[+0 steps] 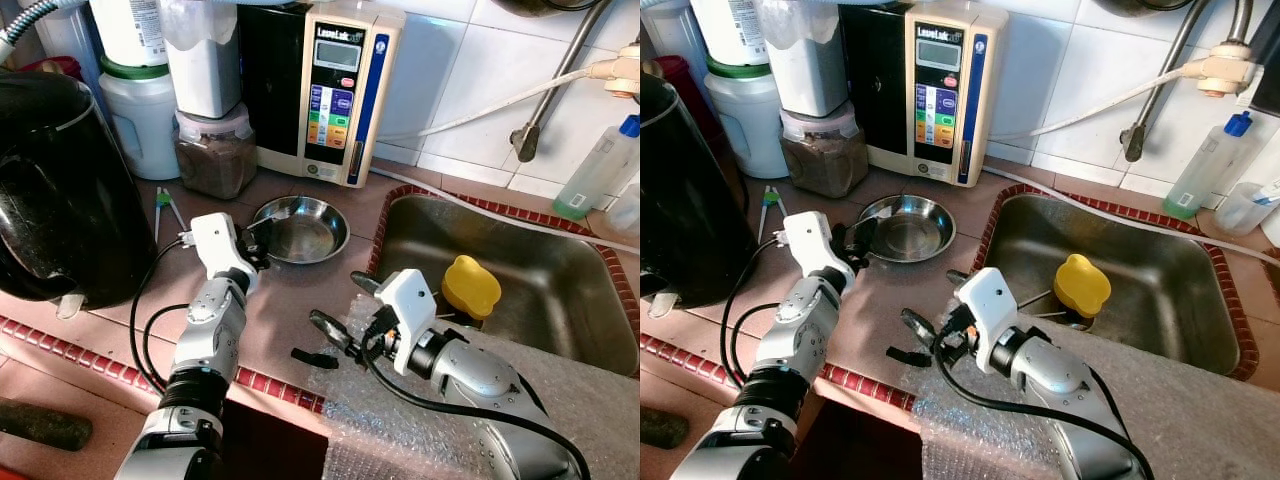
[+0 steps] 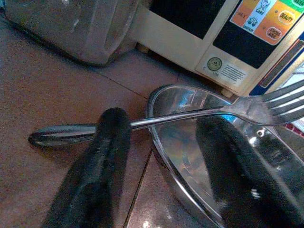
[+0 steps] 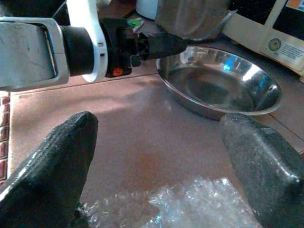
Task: Kitchen organization
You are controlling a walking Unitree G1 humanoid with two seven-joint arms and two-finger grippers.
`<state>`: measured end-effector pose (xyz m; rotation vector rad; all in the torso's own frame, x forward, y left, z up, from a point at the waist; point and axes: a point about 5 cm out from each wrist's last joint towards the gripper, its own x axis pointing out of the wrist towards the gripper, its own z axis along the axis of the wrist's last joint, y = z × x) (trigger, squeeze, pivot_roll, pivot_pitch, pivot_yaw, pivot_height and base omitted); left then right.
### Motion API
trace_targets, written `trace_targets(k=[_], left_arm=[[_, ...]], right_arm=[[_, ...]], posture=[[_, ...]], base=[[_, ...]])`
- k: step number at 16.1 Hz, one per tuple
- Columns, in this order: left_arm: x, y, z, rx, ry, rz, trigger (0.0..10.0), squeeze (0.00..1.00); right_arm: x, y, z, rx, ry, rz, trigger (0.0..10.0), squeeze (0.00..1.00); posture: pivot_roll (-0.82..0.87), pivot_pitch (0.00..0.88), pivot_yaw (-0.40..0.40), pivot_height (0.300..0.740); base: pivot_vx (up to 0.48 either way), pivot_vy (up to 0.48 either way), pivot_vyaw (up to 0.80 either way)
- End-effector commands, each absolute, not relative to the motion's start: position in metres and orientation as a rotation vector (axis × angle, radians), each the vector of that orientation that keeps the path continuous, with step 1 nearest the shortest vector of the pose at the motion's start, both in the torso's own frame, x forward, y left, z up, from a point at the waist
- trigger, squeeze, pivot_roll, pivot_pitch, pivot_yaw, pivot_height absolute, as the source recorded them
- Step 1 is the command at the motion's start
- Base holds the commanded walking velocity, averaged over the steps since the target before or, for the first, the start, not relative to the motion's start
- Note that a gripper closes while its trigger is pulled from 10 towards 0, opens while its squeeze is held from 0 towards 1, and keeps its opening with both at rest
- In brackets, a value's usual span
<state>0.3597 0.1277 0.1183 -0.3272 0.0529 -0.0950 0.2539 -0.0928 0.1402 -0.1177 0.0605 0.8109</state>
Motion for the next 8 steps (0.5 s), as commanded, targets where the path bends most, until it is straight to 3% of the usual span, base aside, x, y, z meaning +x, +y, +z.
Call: trace_targets(k=[1,8], left_arm=[[0.3631,0.1234,0.1239,-0.319,0.037,-0.111,0.0,0.0],[0.3632,0.1199,0.1288,-0.282,-0.015,-0.137,0.0,0.0]], right_arm=[[0.2565,-0.0976,0.1432,-0.134,0.051,0.788,10.0,0.0],[0.2596,-0.1004,0.1446,-0.144,0.044,0.767,10.0,0.0]], posture=[[0.05,0.0,-0.05,0.74],[0.05,0.0,-0.056,0.74]], base=[[0.0,0.0,0.0],[0.0,0.0,0.0]])
